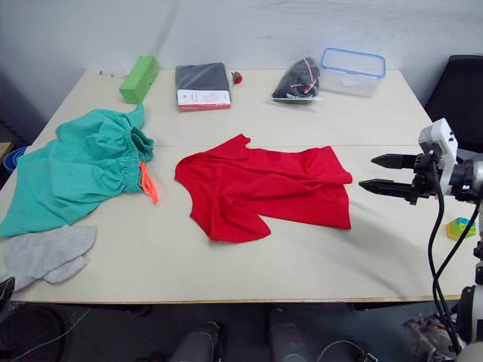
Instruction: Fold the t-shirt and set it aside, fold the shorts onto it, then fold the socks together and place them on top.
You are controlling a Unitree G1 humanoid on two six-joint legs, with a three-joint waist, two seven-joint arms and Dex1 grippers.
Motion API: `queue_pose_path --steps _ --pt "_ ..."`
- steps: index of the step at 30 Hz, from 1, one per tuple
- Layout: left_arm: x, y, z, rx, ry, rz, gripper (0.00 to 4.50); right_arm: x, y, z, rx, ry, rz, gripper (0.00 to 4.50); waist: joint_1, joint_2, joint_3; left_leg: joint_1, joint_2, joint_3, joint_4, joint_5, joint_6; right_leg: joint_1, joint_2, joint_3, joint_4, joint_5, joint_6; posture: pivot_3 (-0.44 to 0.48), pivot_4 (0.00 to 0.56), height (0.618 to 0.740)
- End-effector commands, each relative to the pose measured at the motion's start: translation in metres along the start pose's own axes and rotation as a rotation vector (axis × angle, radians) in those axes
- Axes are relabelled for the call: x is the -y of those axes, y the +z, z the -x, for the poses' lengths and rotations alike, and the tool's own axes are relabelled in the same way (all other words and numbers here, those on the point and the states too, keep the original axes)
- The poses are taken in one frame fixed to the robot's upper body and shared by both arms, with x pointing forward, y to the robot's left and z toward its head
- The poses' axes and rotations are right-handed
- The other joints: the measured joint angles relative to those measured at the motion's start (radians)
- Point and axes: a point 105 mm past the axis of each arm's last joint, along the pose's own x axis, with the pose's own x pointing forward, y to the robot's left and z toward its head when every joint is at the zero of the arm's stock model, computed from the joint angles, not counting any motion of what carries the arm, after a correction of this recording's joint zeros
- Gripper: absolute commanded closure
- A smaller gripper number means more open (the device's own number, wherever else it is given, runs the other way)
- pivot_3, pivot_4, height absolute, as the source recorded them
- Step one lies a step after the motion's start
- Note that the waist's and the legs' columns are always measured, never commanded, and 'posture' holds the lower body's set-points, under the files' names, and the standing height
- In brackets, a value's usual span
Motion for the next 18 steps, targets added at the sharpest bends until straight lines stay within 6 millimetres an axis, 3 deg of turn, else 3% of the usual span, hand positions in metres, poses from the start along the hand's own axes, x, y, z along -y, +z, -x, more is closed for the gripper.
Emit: queue_pose_path --steps 1,14,18 --pt "-0.008 0.010 0.002 0.033 0.027 -0.016 0.00 0.002 0.005 0.006 0.015 -0.015 0.036 0.04 -0.001 0.000 0.000 0.000 0.000 0.000 0.000 0.000 0.000 0.000 0.000 0.000 0.000 0.000 0.000 0.000 0.150 0.740" --pt "-0.007 0.014 -0.002 0.026 0.015 -0.032 0.00 0.004 0.000 0.007 0.017 -0.019 0.050 0.04 -0.003 0.000 0.000 0.001 0.000 0.000 0.000 0.000 0.000 0.000 0.000 0.000 0.002 0.000 0.000 0.000 0.150 0.740" --pt "0.005 0.013 -0.007 -0.009 -0.060 -0.074 0.00 0.004 0.000 0.008 0.014 -0.024 0.059 0.04 -0.003 0.000 0.000 0.001 0.000 0.000 0.000 0.000 0.000 0.000 0.000 0.000 0.002 0.000 0.000 0.000 0.150 0.740"
